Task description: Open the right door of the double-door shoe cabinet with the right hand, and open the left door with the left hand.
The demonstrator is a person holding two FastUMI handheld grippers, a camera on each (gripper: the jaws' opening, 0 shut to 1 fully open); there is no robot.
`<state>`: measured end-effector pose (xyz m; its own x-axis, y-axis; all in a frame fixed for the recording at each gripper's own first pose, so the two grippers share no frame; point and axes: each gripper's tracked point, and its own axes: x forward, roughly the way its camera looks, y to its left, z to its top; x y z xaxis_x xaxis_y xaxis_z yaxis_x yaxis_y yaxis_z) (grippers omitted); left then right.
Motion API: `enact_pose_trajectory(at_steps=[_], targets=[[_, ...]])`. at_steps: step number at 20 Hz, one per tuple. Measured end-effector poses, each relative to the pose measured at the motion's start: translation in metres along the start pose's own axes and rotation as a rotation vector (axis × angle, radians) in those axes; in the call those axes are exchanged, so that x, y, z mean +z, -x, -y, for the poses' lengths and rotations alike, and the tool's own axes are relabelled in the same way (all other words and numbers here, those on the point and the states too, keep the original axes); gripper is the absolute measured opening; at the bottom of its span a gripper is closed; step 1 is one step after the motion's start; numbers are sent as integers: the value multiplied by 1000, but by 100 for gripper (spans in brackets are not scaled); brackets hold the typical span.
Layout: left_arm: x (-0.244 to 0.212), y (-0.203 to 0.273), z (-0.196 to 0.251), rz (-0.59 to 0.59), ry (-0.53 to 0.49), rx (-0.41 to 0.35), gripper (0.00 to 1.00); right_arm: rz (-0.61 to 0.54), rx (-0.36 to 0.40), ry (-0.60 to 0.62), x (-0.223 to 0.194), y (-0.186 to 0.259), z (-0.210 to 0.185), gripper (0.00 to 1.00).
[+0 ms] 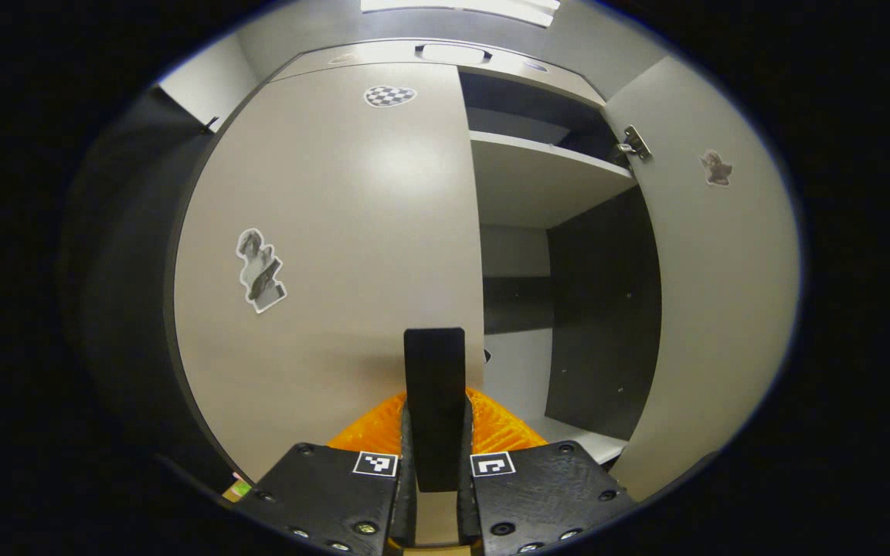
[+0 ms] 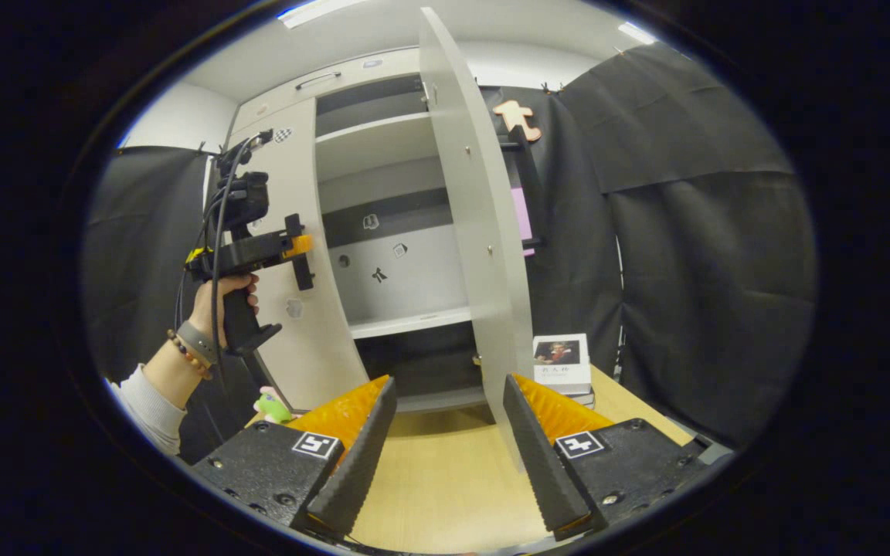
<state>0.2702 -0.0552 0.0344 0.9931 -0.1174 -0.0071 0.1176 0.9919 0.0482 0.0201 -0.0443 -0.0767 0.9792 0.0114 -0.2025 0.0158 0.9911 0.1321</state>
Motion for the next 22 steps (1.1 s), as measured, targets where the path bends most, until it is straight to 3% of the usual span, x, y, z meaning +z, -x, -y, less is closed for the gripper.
enact_pose_trajectory(at_steps=[1,2,9,14,19,22], targets=[[-1,2,2,-1,42,-24,7,0,1,0,1,-1,0,87],[0,1,3,-16,49,-35,2,1,1,-1,1,-2,0,87],[1,9,1,-18,58,4,2,20,-4,16,5,1,3,86],[7,39,2,-9,60,-40,3,47,-13,24,11,8,6,88],[9,92,-14,-21,71,-61,2,54,-4,30,12,7,3,87],[16,130,-35,-16,36,-30,2,49,6,30,9,2,0,87]])
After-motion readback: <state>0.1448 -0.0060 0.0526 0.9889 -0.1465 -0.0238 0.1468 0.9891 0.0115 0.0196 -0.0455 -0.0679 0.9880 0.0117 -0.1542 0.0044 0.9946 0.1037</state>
